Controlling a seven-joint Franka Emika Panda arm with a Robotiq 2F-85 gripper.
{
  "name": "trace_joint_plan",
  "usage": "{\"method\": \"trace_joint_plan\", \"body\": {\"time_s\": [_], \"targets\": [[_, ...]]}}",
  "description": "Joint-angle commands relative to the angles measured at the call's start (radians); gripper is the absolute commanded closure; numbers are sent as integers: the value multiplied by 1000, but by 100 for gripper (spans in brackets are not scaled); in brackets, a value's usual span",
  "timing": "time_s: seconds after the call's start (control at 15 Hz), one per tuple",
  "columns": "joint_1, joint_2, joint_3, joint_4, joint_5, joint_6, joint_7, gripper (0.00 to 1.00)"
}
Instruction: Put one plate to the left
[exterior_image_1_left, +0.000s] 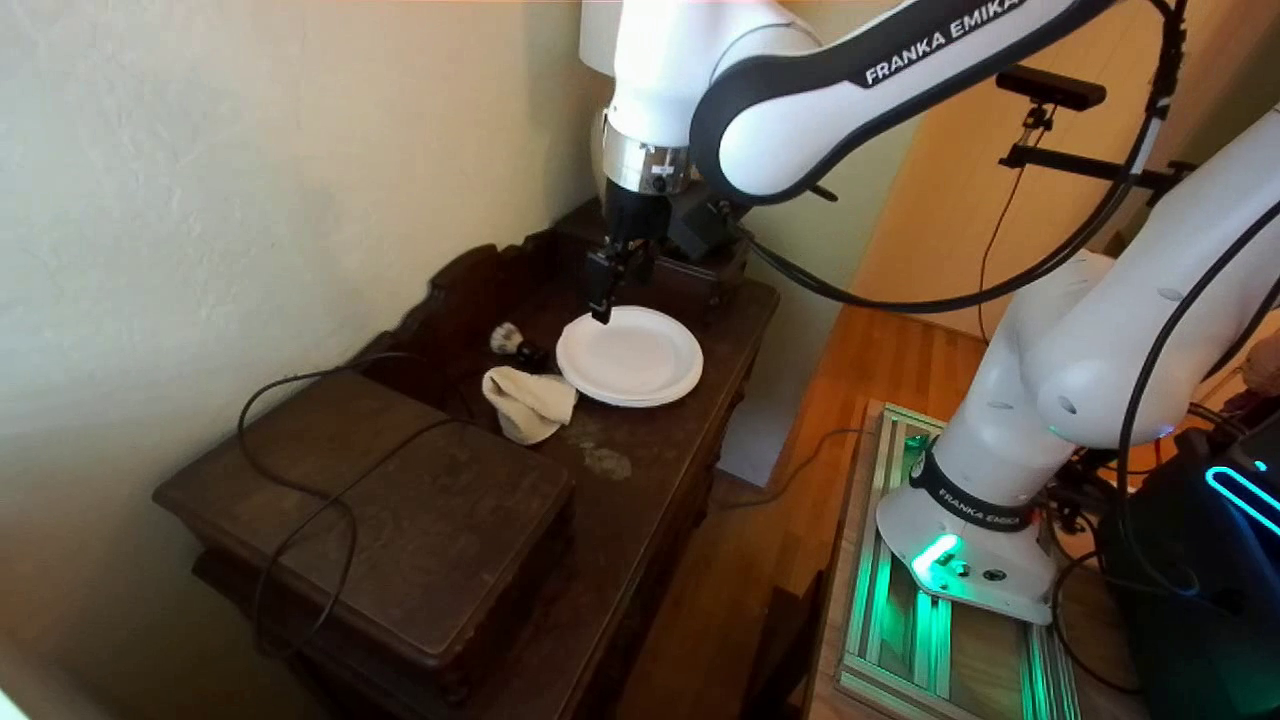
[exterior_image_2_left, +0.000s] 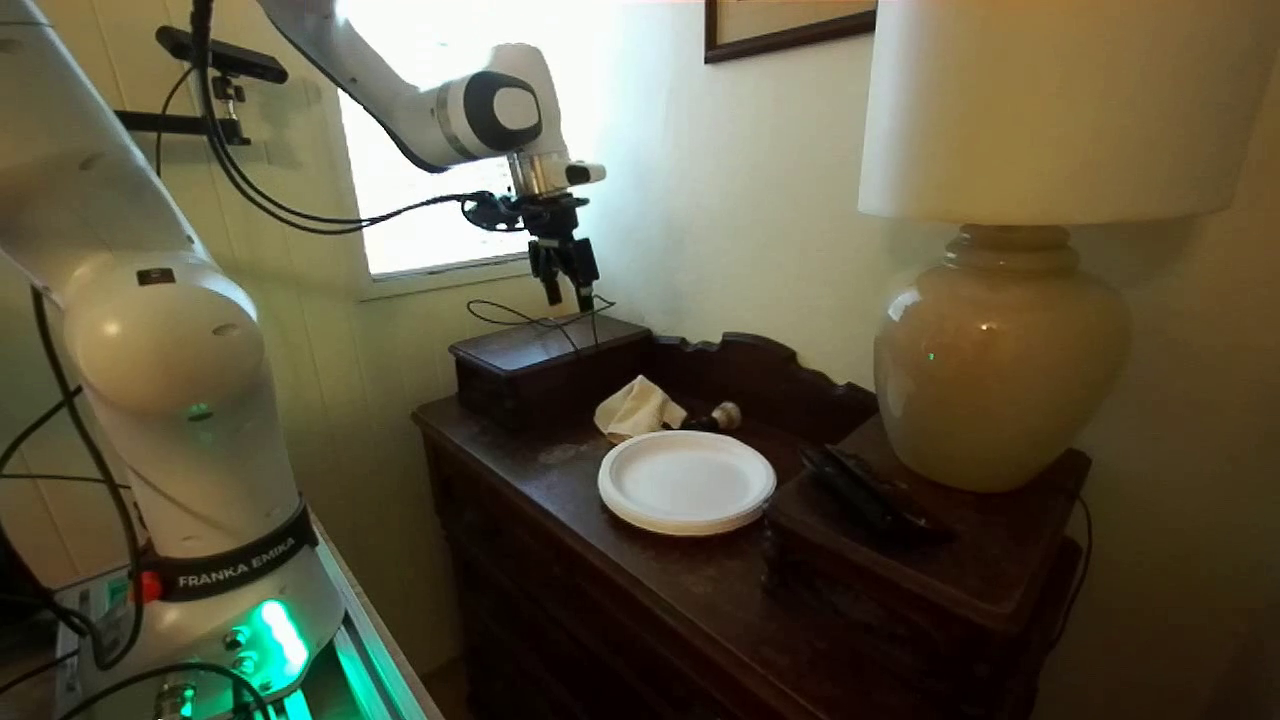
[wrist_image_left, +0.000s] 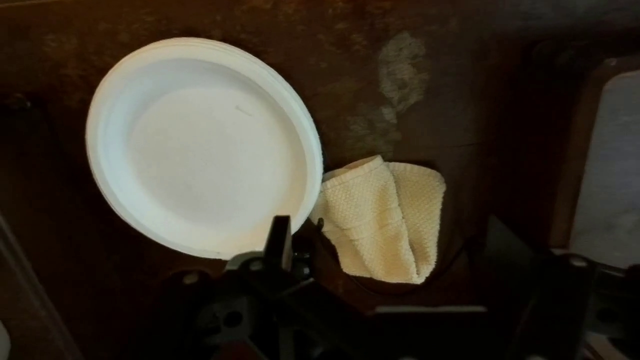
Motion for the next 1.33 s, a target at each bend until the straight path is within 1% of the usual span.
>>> {"method": "trace_joint_plan", "body": {"time_s": [0.0, 0.2, 0.47, 0.6, 0.67, 0.8, 1.0, 1.27], "targets": [[-26, 47, -24, -87, -76, 168, 6, 0], [-42, 112, -46, -116, -109, 283, -16, 0], [-57, 207, -80, -124, -148, 373, -31, 0], [-63, 246, -102, -125, -173, 385, -26, 0], [-37, 210, -99, -120, -134, 349, -24, 0], [-36, 229, -110, -116, -137, 352, -24, 0], [-31, 224, -108, -115, -136, 352, -24, 0], [-45, 275, -127, -122, -163, 432, -38, 0]]}}
